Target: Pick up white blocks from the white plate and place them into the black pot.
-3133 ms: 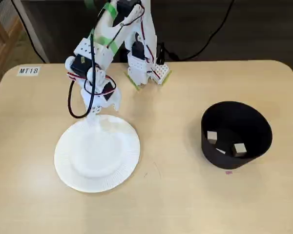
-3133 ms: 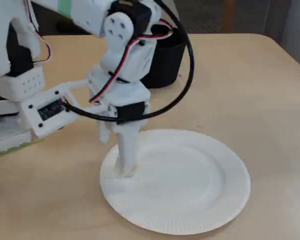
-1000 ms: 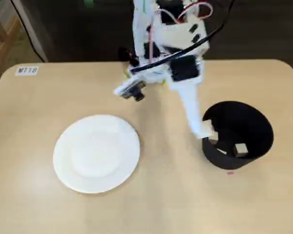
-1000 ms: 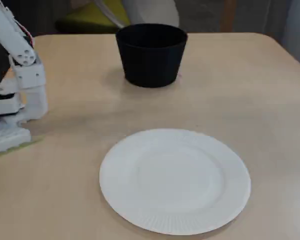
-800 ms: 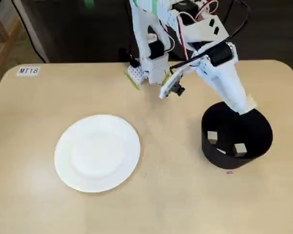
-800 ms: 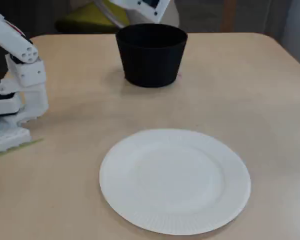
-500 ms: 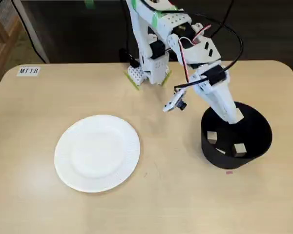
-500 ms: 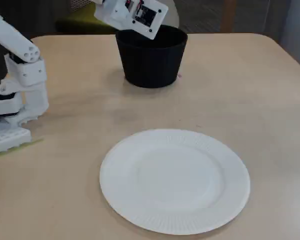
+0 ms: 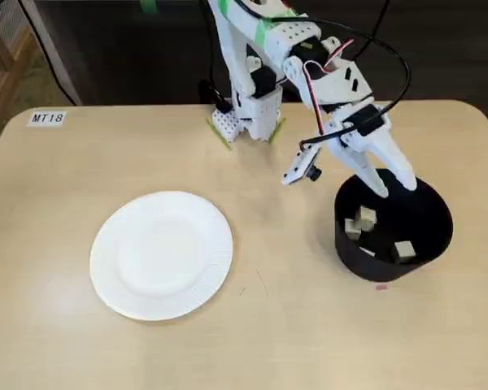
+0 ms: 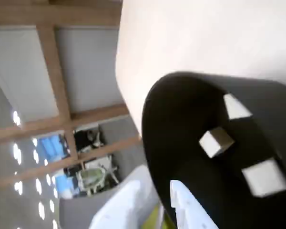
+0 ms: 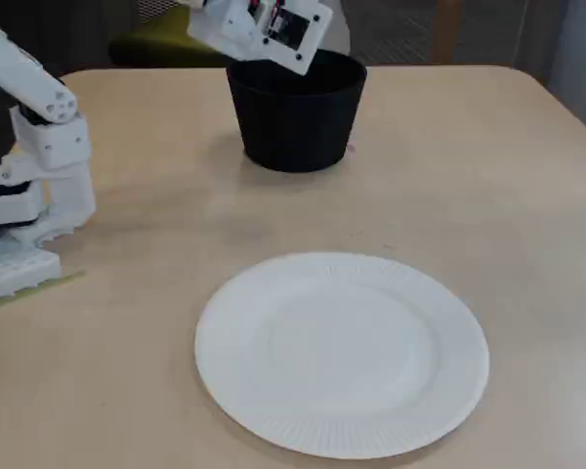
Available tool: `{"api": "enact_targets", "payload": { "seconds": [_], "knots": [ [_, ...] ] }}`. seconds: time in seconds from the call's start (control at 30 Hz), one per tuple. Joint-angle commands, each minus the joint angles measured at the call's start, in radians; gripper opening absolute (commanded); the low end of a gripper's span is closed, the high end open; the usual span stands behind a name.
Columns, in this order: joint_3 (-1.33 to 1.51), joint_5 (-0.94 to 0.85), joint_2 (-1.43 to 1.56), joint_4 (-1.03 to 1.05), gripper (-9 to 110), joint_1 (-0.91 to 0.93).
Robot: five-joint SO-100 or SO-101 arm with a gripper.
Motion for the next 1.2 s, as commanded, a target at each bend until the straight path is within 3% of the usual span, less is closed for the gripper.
{"api": "enact_targets", "payload": {
  "seconds": [0.0, 0.13, 0.27, 0.77, 0.97, 1.17],
  "knots": [
    [-0.288, -0.048, -0.005, 0.322, -2, 0.115],
    [-0.546, -0.057, 0.026, 0.653, -2, 0.302],
    [-0.483, -0.04, 0.222, 0.767, -2, 0.482],
    [0.327, -0.018, 0.755, 0.577, -2, 0.511],
    [0.54, 0.006, 0.988, 0.598, -2, 0.518],
    [0.62, 0.011, 0.997, 0.629, -2, 0.515]
  ]
}}
